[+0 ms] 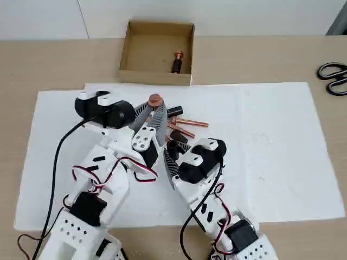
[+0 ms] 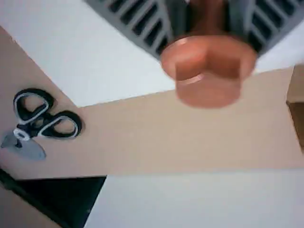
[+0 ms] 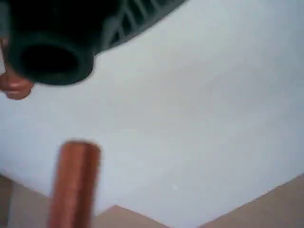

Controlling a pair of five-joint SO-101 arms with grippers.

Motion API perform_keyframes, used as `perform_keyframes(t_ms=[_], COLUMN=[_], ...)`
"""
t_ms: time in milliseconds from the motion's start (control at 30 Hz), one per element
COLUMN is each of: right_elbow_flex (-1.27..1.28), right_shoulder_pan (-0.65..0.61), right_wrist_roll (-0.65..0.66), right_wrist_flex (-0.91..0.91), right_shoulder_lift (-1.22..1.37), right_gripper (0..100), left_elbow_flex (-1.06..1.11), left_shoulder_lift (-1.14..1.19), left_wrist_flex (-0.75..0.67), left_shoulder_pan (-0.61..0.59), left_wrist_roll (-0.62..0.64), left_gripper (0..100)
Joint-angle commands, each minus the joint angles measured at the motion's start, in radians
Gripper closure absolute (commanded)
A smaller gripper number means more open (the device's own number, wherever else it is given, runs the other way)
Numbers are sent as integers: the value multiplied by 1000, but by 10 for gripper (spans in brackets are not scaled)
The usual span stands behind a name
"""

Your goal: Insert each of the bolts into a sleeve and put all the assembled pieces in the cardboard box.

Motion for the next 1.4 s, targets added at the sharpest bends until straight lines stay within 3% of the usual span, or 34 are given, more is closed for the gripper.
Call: perform_keyframes(t_ms=[0,433,833,1367], right_elbow_flex=[8,8,8,8], right_shoulder_pan=[-7,-7,-7,-7], right_wrist_roll=[-15,-15,-15,-15], right_wrist_flex=[-2,1,2,2], right_shoulder_lift=[-2,-2,-2,-2], right_gripper=[995,995,995,995], left_elbow_flex=[13,47,119,116], left_shoulder_lift=[-23,-23,-28,-29], left_wrist_flex=[-32,-37,-132,23], left_shoulder_pan=[43,61,63,58], left_wrist_roll=[6,3,2,2], left_gripper=[994,994,994,994])
